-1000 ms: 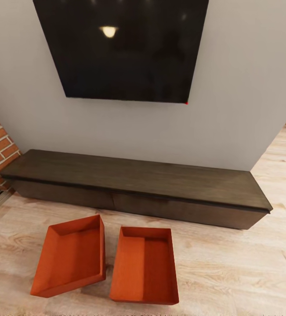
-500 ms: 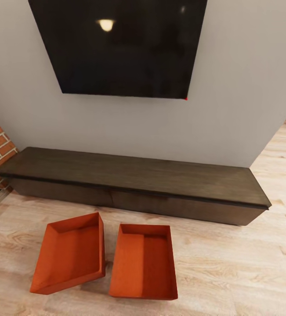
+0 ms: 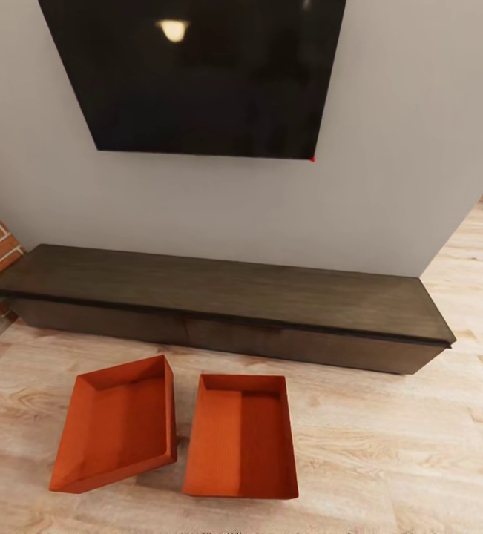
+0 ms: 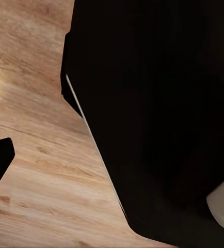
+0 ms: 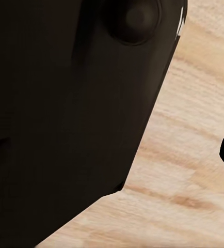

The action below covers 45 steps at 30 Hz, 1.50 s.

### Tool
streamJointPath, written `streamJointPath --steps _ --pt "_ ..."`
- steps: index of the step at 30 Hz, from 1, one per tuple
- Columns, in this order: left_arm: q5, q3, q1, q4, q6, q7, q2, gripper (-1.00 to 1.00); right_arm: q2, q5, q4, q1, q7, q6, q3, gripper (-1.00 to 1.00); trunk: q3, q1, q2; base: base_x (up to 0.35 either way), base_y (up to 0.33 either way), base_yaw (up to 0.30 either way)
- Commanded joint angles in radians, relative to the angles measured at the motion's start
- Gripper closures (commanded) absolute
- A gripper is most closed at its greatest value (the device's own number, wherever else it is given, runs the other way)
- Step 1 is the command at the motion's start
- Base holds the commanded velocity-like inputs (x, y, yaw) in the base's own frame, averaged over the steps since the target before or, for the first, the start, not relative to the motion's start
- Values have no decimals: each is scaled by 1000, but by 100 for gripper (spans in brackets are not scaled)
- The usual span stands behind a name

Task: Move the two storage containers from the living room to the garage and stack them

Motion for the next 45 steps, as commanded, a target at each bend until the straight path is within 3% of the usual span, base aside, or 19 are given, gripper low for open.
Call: streamJointPath --steps 1,45 --pt "4 0 0 0 -2 0 0 -100 0 -3 3 -1 -3 -5 7 -100 -2 0 0 0 0 -75" --pt "4 0 0 0 -2 0 0 -100 -3 -1 3 -2 8 -7 9 -100 -73 0 0 0 0 -20"
